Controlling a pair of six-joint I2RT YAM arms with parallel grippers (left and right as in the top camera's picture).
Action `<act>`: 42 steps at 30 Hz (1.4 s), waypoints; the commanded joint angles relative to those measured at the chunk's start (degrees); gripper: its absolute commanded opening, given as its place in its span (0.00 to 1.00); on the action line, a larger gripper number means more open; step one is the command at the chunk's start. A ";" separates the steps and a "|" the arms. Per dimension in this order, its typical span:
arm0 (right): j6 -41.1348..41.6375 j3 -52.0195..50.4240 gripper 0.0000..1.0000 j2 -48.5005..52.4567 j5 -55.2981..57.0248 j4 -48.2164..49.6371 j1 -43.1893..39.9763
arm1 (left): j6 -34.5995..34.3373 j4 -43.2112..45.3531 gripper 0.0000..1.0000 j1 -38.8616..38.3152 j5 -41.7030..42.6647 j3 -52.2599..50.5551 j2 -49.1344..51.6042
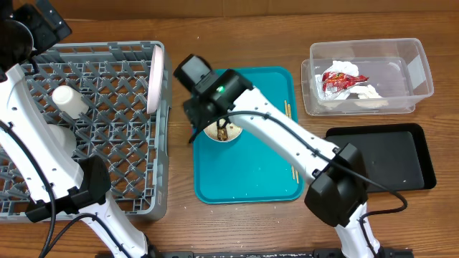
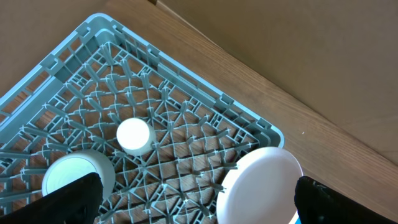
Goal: Sort waste into correct bins and load items into the dishwasher
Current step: 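Reach right gripper to the rice bowl and grasp its rim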
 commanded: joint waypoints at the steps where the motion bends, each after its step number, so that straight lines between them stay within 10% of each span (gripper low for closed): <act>1: 0.00 0.98 0.63 3.50 -0.02 0.74 1.79 | 0.83 -0.11 1.00 0.24 0.20 -0.24 -1.36; 42: 6.10 -3.76 0.10 9.99 7.10 5.11 1.68 | 0.83 -0.11 1.00 0.24 0.20 -0.24 -1.36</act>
